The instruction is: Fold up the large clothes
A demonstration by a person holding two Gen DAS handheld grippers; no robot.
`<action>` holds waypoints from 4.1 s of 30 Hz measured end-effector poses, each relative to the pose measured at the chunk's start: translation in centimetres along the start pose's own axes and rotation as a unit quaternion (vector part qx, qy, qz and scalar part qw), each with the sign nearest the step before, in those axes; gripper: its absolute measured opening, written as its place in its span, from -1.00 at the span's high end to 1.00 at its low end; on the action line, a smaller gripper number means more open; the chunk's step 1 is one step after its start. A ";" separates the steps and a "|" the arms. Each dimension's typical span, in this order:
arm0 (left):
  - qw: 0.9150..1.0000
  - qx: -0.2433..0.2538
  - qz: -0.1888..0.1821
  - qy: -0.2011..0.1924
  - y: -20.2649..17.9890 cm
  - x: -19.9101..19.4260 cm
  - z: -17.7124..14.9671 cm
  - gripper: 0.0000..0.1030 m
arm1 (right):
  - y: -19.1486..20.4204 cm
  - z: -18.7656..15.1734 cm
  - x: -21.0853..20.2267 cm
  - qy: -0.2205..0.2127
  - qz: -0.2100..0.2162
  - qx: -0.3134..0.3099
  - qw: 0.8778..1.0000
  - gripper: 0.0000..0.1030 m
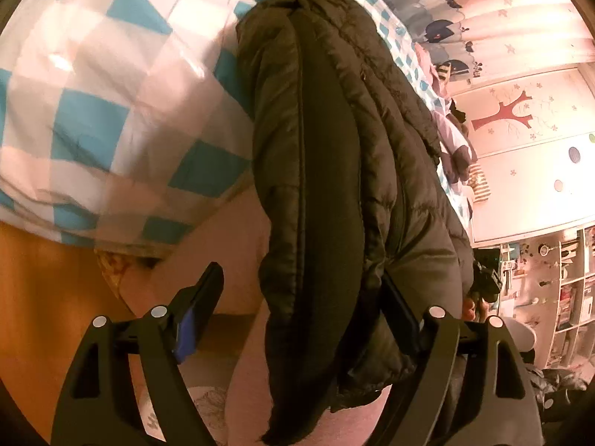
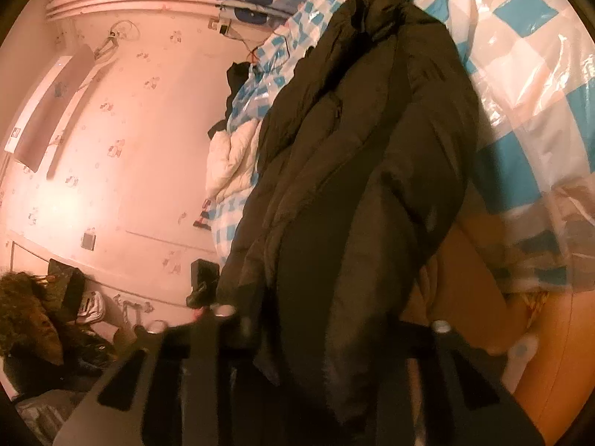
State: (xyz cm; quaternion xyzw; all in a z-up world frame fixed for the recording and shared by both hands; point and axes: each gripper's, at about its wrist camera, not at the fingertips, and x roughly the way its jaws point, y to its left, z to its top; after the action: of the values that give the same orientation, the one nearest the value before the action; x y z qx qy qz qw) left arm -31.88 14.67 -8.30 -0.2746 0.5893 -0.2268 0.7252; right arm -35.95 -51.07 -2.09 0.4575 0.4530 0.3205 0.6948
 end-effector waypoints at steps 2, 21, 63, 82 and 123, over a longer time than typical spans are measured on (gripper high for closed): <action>1.000 -0.007 0.009 0.005 -0.1 0.2 0.1 -0.60 | 0.3 -0.2 -0.2 -0.015 0.006 -0.004 1.000 0.59; 0.997 0.016 -0.078 0.005 -3.8 -3.7 -1.7 0.80 | 0.0 -1.8 -2.1 -0.039 0.089 0.005 0.995 0.48; 0.956 0.006 -0.214 -0.198 -9.7 -12.6 10.6 0.92 | 5.9 8.6 -3.4 -0.200 0.260 -0.047 0.943 0.80; 0.955 -0.036 -0.213 -0.204 -9.5 -8.2 23.7 0.92 | 5.1 21.2 0.8 -0.205 0.210 -0.020 0.956 0.80; 0.934 -0.220 -0.200 -0.198 -2.7 3.6 36.0 -0.75 | -4.7 30.6 8.1 -0.188 0.049 0.104 0.975 -0.67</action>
State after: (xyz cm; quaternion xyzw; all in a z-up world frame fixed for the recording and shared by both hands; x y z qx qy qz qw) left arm 4.11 15.03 -3.53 -0.5792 0.4017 -0.1728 0.6880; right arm -4.43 -56.49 -3.96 0.6014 0.3222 0.2136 0.6993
